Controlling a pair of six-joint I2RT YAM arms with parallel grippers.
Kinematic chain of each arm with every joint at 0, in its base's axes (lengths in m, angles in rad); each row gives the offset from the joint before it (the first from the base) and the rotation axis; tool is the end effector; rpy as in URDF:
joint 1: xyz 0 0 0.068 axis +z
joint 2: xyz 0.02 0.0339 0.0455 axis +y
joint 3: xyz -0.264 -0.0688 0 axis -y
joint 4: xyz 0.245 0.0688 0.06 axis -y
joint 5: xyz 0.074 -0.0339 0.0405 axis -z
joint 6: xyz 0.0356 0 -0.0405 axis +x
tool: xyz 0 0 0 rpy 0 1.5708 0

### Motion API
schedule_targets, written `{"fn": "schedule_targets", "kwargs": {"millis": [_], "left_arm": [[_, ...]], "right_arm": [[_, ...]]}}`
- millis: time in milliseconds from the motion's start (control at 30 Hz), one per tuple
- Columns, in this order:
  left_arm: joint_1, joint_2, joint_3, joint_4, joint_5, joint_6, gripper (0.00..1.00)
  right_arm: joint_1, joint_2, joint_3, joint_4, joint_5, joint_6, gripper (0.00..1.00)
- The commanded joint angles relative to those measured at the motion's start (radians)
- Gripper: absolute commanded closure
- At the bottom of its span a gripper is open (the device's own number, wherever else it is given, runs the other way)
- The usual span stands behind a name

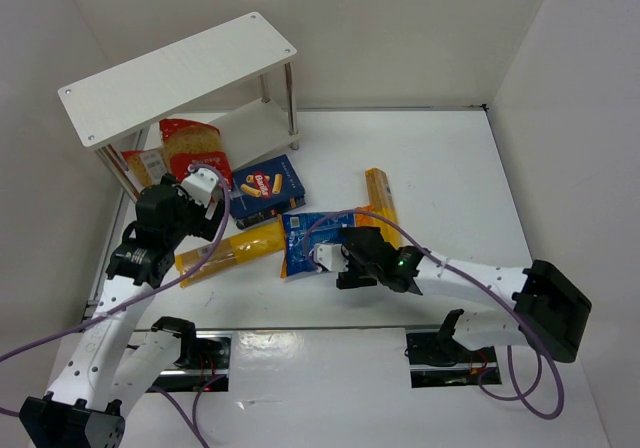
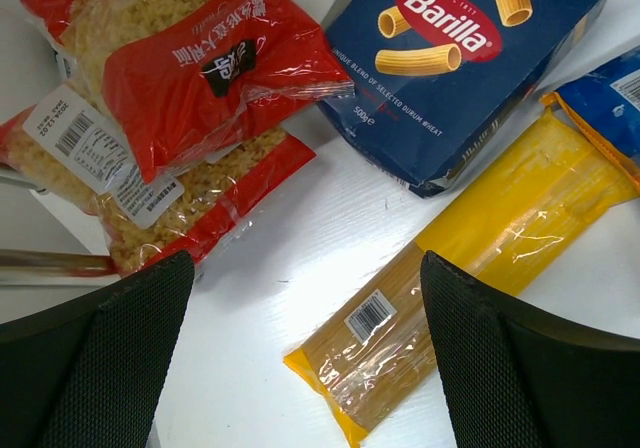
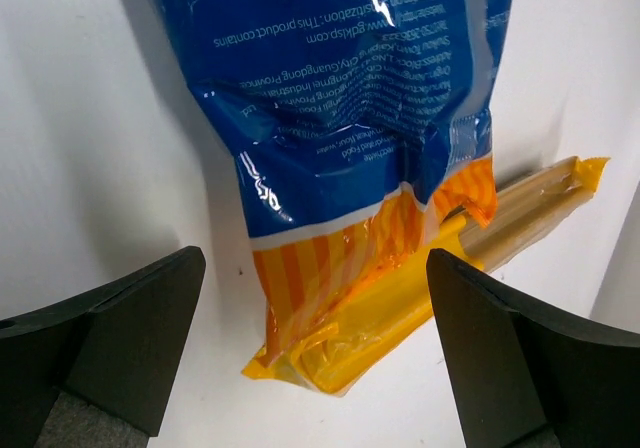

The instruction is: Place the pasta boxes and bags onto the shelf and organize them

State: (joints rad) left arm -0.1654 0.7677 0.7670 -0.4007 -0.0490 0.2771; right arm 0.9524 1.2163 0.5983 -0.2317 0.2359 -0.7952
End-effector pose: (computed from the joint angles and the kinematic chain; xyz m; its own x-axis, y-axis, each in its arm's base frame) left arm 0.1738 -0.0272 0.3139 -0.3379 0.3334 -0.8802 0.2208 0.9371 0.2702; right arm 0.1427 0.1863 0.1865 0.1969 -0.9207 -0.3369 -0.8029 0.0457 -0.5943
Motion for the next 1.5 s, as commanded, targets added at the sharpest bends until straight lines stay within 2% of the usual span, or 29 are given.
{"fn": "schedule_targets", "kwargs": {"millis": [0,367,600,733,767,833,867,900,933,967,1000,1067,1100,1167,1200,1400,1467], "left_arm": [[-0.002,-0.007,-0.014,0.034,-0.025,-0.021,0.01],[-0.002,-0.007,-0.014,0.034,-0.034,-0.012,0.01],[-0.002,-0.007,-0.014,0.034,-0.034,-0.012,0.01],[-0.002,-0.007,-0.014,0.034,-0.034,-0.012,0.01],[-0.002,-0.007,-0.014,0.034,-0.034,-0.012,0.01],[-0.002,-0.007,-0.014,0.034,-0.034,-0.012,0.01],[-0.002,-0.007,-0.014,0.034,-0.034,-0.012,0.01],[-0.002,-0.007,-0.014,0.034,-0.025,-0.012,0.01],[-0.002,-0.007,-0.014,0.034,-0.025,-0.012,0.01],[-0.002,-0.007,-0.014,0.034,-0.014,-0.012,0.01],[-0.002,-0.007,-0.014,0.025,-0.014,-0.012,0.01],[-0.002,-0.007,-0.014,0.025,-0.014,-0.003,0.01],[-0.002,-0.007,-0.014,0.025,-0.003,-0.003,0.01],[-0.002,-0.007,-0.014,0.025,-0.003,-0.003,0.01],[-0.002,-0.007,-0.014,0.025,0.007,-0.003,0.01],[-0.002,-0.007,-0.014,0.016,0.028,-0.003,0.01],[-0.002,-0.016,-0.014,0.016,0.028,0.007,0.01]], "right_arm": [[0.009,0.051,-0.009,0.155,0.068,-0.059,0.00],[-0.023,0.218,0.023,0.284,0.057,-0.116,0.00],[-0.106,0.337,0.093,0.365,-0.021,-0.144,0.00],[-0.176,0.414,0.167,0.365,-0.120,-0.173,0.00],[-0.191,0.431,0.208,0.353,-0.145,-0.173,0.03],[-0.219,0.492,0.262,0.312,-0.202,-0.159,0.15],[-0.242,0.524,0.344,0.275,-0.252,-0.132,0.54],[-0.242,0.563,0.397,0.182,-0.266,-0.109,0.79],[-0.254,0.641,0.513,0.113,-0.312,-0.090,0.95],[-0.265,0.670,0.564,0.044,-0.343,-0.061,1.00],[-0.265,0.690,0.604,-0.065,-0.383,-0.044,1.00],[-0.274,0.690,0.676,-0.144,-0.472,-0.016,1.00],[-0.305,0.680,0.696,-0.231,-0.603,-0.016,1.00],[-0.339,0.649,0.747,-0.303,-0.737,-0.029,1.00],[-0.372,0.649,0.764,-0.340,-0.853,-0.056,1.00],[-0.428,0.707,0.920,-0.664,-1.153,-0.183,1.00],[-0.428,0.736,0.963,-0.779,-1.201,-0.264,1.00]]}}
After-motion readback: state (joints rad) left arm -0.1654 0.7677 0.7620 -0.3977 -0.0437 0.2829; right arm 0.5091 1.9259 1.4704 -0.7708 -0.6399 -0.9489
